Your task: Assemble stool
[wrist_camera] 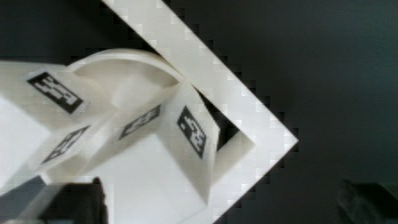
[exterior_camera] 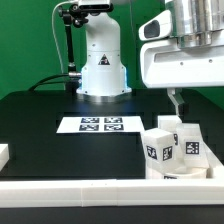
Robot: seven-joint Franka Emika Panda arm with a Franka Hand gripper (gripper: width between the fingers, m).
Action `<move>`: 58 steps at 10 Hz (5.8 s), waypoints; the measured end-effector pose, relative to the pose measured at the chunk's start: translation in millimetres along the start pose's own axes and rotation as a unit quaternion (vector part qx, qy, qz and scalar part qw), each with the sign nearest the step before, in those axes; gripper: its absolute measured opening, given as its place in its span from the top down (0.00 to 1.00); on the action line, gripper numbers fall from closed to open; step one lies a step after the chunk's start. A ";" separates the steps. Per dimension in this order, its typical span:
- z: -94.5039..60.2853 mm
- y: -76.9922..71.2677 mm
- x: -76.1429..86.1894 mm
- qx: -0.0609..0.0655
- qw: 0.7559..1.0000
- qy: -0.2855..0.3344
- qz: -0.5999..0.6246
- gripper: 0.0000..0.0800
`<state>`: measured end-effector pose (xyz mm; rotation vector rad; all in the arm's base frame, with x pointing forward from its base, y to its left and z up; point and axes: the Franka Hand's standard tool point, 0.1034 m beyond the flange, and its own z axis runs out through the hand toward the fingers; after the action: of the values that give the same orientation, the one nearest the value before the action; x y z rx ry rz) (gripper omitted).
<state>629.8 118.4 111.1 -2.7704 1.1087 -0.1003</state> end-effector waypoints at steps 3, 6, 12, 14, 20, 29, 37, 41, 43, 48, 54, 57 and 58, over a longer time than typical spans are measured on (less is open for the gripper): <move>-1.9 2.1 3.1 -0.015 0.990 0.002 -0.142 0.19; -2.0 4.8 10.1 -0.027 0.948 0.011 -0.318 0.19; -2.3 8.4 14.4 -0.036 0.886 0.009 -0.461 0.19; -2.2 8.5 13.5 -0.049 0.837 0.002 -0.544 0.19; -2.3 10.7 19.1 -0.071 0.717 -0.001 -0.694 0.19; 28.8 9.9 -2.3 -0.094 0.544 -0.036 -0.833 0.19; 31.7 14.4 0.9 -0.095 0.566 -0.037 -0.818 0.58; 28.0 15.9 12.7 -0.100 0.715 -0.054 -0.690 0.58; 27.6 22.2 12.7 -0.103 0.793 -0.081 -0.595 0.58; 27.9 23.0 13.8 -0.111 0.904 -0.069 -0.408 0.58; 30.7 22.9 13.6 -0.112 0.977 -0.042 -0.178 0.58; 32.3 20.8 16.6 -0.097 0.993 -0.026 -0.060 0.58; 33.3 19.1 17.9 -0.087 0.996 -0.018 -0.010 0.58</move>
Offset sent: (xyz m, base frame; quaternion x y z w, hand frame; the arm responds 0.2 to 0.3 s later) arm 0.0075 -0.0027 0.0114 -0.0548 0.0006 -0.3018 0.9518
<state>633.7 96.4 75.0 -2.9221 1.1323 0.0443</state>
